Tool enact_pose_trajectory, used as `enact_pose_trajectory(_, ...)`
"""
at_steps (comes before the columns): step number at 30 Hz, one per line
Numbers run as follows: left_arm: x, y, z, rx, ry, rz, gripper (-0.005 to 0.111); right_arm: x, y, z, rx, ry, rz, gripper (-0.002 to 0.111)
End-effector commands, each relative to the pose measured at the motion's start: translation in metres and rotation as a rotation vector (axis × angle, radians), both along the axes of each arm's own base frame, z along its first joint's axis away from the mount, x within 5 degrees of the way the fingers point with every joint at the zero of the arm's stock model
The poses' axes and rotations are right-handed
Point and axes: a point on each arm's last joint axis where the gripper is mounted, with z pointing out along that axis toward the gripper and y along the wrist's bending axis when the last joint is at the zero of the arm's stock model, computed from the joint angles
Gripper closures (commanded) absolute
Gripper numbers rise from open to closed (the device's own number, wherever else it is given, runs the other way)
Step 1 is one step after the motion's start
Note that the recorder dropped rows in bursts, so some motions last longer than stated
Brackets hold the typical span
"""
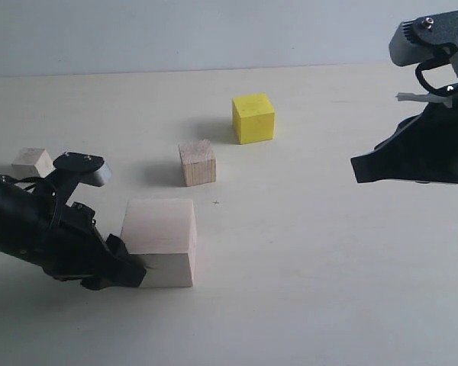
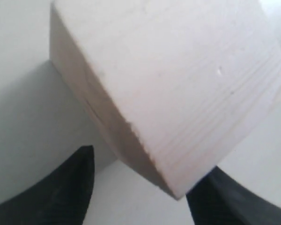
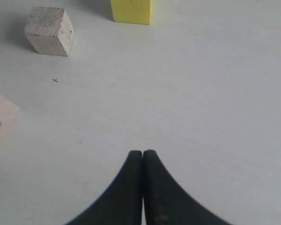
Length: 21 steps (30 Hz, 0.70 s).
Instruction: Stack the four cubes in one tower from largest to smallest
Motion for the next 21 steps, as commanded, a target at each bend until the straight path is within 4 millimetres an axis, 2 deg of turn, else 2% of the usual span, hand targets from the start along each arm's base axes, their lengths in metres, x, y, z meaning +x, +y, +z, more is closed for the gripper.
enact_pose_trajectory(1, 0.007, -0.007, 0.007, -0.044, -0.027, -0.008, 0.050, 0.002, 0.001, 0.002, -0.002, -0.022, 0.009, 0.108)
enact_pose_trajectory(6, 0.011, -0.022, 0.015, -0.084, -0.090, -0.058, 0.050, 0.002, 0.001, 0.002, -0.002, -0.022, 0.009, 0.108)
enact_pose_trajectory(9, 0.015, -0.039, 0.021, -0.056, -0.187, -0.067, 0.050, 0.002, 0.001, 0.002, -0.004, -0.018, 0.008, 0.108)
enact_pose_trajectory(17, 0.026, -0.034, 0.022, 0.012, -0.283, 0.001, 0.050, 0.001, 0.000, 0.002, -0.006, -0.009, 0.005, 0.108)
enact_pose_trajectory(21, 0.028, -0.035, 0.019, 0.015, -0.275, 0.014, 0.050, 0.001, 0.001, 0.002, -0.002, -0.007, 0.004, 0.108)
